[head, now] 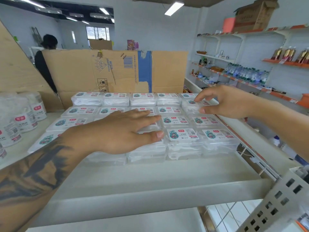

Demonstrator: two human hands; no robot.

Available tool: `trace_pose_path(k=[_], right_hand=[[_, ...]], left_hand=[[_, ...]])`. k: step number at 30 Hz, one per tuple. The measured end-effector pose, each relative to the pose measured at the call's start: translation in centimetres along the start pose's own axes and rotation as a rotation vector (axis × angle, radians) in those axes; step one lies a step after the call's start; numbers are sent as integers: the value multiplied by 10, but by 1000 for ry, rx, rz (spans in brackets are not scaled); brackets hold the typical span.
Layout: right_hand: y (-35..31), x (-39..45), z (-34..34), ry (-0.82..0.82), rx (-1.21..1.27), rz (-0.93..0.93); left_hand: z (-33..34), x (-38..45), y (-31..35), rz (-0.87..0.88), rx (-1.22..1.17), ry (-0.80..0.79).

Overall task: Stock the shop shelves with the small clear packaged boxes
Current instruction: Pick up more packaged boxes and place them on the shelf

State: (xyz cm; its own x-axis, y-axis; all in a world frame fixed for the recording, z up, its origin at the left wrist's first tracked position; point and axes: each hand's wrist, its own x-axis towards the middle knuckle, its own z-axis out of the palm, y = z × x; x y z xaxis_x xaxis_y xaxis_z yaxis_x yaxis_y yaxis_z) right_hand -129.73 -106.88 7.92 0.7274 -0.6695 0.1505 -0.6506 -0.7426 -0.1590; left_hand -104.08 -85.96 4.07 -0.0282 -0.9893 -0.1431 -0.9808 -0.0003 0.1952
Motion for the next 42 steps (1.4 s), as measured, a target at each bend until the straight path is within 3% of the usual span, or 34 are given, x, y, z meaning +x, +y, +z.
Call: trace_pose_path(k=[5,10,17,25,33,42], right_hand=[[-11,-9,-3,-41,-102,16],[-37,-35,-15,-100,-161,52],[-82,-76,12,59,-63,-17],[-147,-146,52,282,35,-71],[-249,-231,122,460,18,-129],[-415,-277,196,495,52,-179]], left_hand=[[-3,0,-1,14,-52,20],[-14,-8,10,6,-44,163],[6,-46,16,-130,93,411],[58,-148,22,-180,163,608],[125,-259,9,-236,106,672],[186,-410,-62,-348,109,615]])
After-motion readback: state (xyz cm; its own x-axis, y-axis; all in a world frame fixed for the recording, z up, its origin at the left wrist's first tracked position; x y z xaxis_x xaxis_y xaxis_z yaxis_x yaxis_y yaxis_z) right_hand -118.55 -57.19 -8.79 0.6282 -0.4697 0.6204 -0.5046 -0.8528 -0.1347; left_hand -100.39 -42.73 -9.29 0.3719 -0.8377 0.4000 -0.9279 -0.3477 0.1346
